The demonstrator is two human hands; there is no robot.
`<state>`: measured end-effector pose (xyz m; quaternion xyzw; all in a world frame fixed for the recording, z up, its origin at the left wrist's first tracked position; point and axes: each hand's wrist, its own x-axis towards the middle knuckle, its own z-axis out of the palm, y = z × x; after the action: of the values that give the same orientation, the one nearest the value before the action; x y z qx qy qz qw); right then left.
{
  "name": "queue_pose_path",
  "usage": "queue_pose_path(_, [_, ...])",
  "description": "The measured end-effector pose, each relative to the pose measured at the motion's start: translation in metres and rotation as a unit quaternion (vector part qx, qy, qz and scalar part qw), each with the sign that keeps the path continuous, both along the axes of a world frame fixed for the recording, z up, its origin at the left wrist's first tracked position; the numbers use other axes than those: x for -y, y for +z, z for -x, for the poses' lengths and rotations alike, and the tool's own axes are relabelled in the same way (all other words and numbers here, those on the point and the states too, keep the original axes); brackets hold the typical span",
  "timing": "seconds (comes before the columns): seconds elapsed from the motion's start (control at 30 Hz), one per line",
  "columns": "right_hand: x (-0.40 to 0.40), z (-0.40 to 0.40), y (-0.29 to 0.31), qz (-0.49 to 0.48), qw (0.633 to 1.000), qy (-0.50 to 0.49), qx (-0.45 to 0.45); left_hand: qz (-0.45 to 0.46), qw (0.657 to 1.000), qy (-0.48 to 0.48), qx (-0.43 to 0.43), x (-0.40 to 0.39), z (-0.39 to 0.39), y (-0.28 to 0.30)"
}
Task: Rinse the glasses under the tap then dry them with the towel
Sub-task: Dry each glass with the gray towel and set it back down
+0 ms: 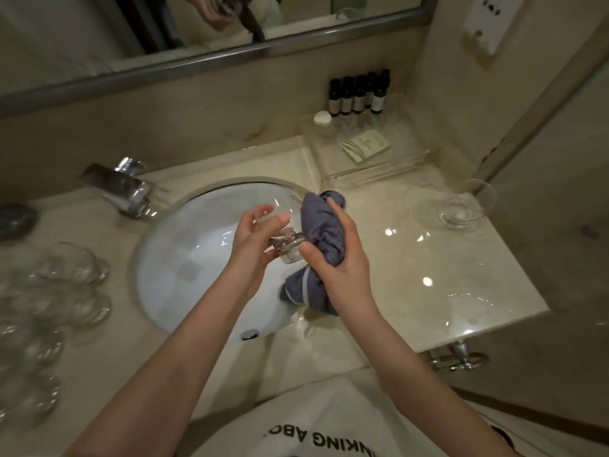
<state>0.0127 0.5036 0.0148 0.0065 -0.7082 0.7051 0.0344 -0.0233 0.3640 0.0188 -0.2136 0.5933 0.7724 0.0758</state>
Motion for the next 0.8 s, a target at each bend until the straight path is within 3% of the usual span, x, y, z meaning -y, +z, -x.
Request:
queue_pose_path(0.13, [0.014,0.001,0.003,0.008,1.0,0.014,0.012,-0.022,1.0,-0.012,0.015,0.007,-0.007,0.006])
queue_pose_path(0.33, [0.024,0.003,0.0,0.105,0.991,0.041,0.069,-0.194,0.977,0.069,0.05,-0.007,-0.024,0.008])
queue_pose_path(0.47, [0.023,-0.001,0.002,0.088,0.992,0.044,0.074,-0.094,0.991,0.085,0.045,-0.008,-0.026,0.003])
queue_pose_path(0.6, [0.021,-0.004,0.005,0.07,0.995,0.038,0.062,0.049,0.997,0.057,-0.021,-0.001,-0.027,0.007])
queue_pose_path(0.67, [0.021,-0.006,0.008,0.051,0.996,0.043,0.051,0.072,0.996,0.037,-0.036,0.001,-0.029,0.009])
queue_pose_path(0.8, [0.024,-0.009,0.009,0.082,0.993,0.04,0.074,0.037,0.997,0.05,-0.045,-0.004,-0.034,0.013])
